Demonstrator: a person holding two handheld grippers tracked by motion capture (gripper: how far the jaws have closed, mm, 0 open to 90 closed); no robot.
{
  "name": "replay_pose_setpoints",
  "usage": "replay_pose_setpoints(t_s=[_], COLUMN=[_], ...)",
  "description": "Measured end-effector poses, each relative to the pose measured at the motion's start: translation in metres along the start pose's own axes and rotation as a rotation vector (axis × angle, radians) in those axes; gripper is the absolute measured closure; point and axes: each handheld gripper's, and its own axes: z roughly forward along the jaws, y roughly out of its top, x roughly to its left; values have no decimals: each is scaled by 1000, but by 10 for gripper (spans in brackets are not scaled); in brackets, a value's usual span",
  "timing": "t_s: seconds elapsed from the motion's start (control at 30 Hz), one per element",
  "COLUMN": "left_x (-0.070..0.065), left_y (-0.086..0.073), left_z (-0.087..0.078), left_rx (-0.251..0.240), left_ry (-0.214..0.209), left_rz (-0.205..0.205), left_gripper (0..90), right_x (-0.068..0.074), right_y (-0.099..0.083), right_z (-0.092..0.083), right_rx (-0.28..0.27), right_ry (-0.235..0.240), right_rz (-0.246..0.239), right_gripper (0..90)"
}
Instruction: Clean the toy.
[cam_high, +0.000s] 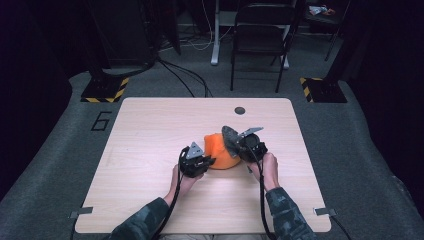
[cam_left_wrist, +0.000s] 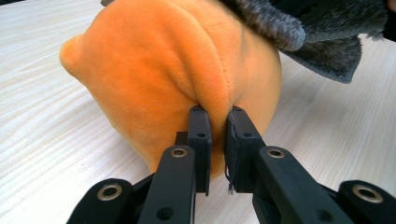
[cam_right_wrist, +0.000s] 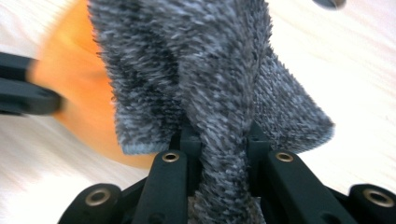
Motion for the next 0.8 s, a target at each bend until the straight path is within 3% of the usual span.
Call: replay_pose_setpoints(t_s=[0.17,0.33,0.53,0.63,0.8], left_x=[2,3,4,5,7], left_y=[-1,-2,-3,-3,-3], left_z=[0,0,0,-1,-1], left_rx=[-3,-6,-3,-5,-2], left_ry=[-13,-9,-15,-15,-19], left_rz=[2,7,4,14,9], left_gripper=[811,805,802,800,798], right_x=[-14,-21,-24,-29,-36], right_y=[-9,-23,-24,-23,-17], right_z=[13,38,38,33,14], right_rx=[43,127,131,123,50], right_ry=[-9,-12,-15,-11,-11], right_rz=[35,82,70,86,101], right_gripper=[762,762,762,763,763])
